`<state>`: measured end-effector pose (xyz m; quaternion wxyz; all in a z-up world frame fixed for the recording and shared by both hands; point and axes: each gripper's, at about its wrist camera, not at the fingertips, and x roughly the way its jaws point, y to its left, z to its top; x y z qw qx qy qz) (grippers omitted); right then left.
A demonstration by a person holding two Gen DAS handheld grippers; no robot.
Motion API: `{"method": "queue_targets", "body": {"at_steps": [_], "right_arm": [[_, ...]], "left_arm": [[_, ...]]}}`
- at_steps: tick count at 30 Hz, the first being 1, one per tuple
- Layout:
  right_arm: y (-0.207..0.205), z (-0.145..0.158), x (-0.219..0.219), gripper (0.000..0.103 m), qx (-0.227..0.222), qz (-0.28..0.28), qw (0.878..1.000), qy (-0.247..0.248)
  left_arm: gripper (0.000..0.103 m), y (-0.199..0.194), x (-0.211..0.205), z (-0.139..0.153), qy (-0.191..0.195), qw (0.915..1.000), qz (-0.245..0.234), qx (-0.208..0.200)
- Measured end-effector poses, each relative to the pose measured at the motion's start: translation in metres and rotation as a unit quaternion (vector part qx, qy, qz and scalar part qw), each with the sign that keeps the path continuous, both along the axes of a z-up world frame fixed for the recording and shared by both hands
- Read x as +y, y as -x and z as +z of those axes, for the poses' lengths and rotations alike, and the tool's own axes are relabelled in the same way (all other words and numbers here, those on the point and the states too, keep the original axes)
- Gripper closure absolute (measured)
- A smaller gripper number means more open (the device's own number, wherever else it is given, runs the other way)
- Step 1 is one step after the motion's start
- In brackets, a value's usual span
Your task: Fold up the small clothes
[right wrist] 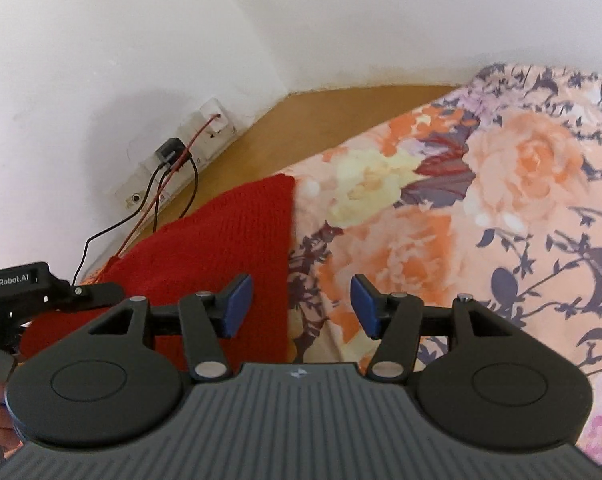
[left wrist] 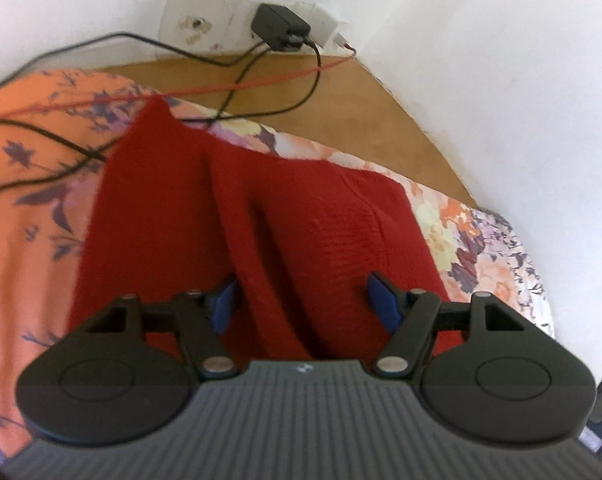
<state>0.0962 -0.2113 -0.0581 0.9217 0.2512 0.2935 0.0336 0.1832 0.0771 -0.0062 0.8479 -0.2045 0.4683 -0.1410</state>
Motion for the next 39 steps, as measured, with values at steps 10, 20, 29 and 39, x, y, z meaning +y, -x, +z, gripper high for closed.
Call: {"method": "queue_targets", "body": {"at_steps": [10,20,29,39], "right_arm": [[-0.003,-0.015,-0.007,0.042,-0.002,0.023,0.995,-0.095],[-0.005,0.015,0.047,0.043,-0.044,0.143,0.983,-0.104],[-0.009,0.027,0.102,0.043,-0.045,0.206,0.976,-0.045],[-0.013,0.026,0.117,0.041,-0.038,0.222,0.974,-0.019]], "left_arm": [[0.076,0.001,-0.017,0.002,0.003,0.9982,-0.039,-0.045],[0.08,0.011,0.032,0.044,0.003,0.9926,-0.031,-0.117],[0.08,0.007,0.088,0.005,0.009,0.9979,0.006,-0.064],[0.049,0.018,0.109,-0.011,-0.019,0.9969,0.023,-0.073]]}}
